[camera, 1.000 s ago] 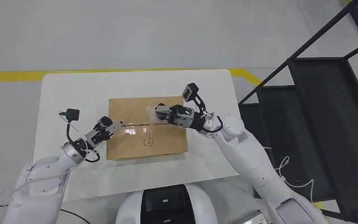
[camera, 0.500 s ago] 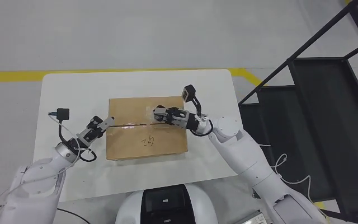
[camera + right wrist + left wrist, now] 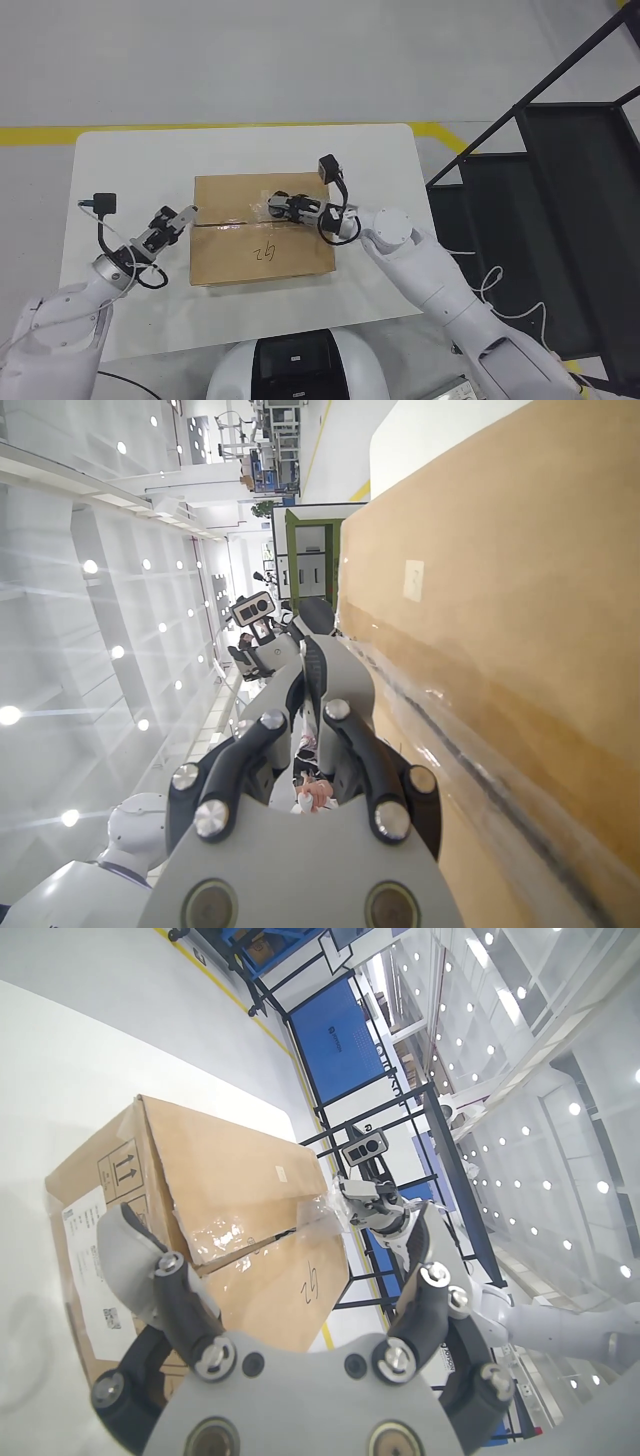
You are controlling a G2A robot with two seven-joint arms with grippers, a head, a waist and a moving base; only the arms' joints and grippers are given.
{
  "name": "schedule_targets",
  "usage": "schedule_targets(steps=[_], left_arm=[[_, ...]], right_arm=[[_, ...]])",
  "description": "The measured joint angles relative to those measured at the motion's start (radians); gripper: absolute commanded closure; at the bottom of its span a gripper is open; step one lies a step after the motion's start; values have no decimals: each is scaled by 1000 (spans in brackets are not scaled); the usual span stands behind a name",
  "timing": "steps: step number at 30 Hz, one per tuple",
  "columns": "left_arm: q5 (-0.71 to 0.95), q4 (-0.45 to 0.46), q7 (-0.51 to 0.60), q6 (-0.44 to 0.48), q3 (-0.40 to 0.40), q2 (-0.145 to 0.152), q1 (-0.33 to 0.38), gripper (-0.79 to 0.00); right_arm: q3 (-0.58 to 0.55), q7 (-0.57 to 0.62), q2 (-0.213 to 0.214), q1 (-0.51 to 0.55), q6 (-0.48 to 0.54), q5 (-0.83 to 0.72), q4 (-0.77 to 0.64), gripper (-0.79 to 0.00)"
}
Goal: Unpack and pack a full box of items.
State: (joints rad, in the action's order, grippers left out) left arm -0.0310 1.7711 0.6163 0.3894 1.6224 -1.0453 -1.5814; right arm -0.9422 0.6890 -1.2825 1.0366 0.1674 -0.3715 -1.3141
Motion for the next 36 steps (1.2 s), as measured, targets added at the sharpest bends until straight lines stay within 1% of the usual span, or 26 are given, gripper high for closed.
schedule_targets(steps=[5, 15, 21, 23, 25, 26, 28, 29, 30, 31, 36], left_arm=[[33, 0, -17, 2, 41, 2, -14, -785], [145, -1, -33, 3, 164, 9, -49, -785], [167, 5, -34, 1, 196, 10, -72, -785], [167, 5, -34, 2, 200, 10, -79, -785], [169, 3, -35, 2, 201, 9, -85, -785], [171, 2, -35, 2, 201, 9, -86, -785], [175, -1, -33, 3, 202, 9, -87, -785], [177, -3, -31, 4, 202, 9, -86, -785], [180, -5, -30, 6, 203, 9, -85, -785], [182, -6, -29, 8, 203, 9, -84, -785], [196, -19, -21, 25, 205, 9, -79, -785]], right_arm=[[23, 0, -7, -18, 3, 41, 15, 0], [74, -25, -29, -52, 9, 93, 51, 0], [117, -63, -47, -83, 16, 160, 83, 0], [128, -75, -51, -91, 17, 182, 92, -25], [135, -85, -56, -97, 20, 197, 100, -68], [137, -87, -57, -99, 22, 202, 102, -108], [139, -91, -60, -100, 24, 210, 104, -234], [140, -93, -61, -101, 24, 215, 104, -394], [140, -95, -61, -102, 23, 225, 103, -677], [140, -97, -62, -102, 22, 230, 101, -785], [133, -91, -62, -90, 10, 246, 64, -785]])
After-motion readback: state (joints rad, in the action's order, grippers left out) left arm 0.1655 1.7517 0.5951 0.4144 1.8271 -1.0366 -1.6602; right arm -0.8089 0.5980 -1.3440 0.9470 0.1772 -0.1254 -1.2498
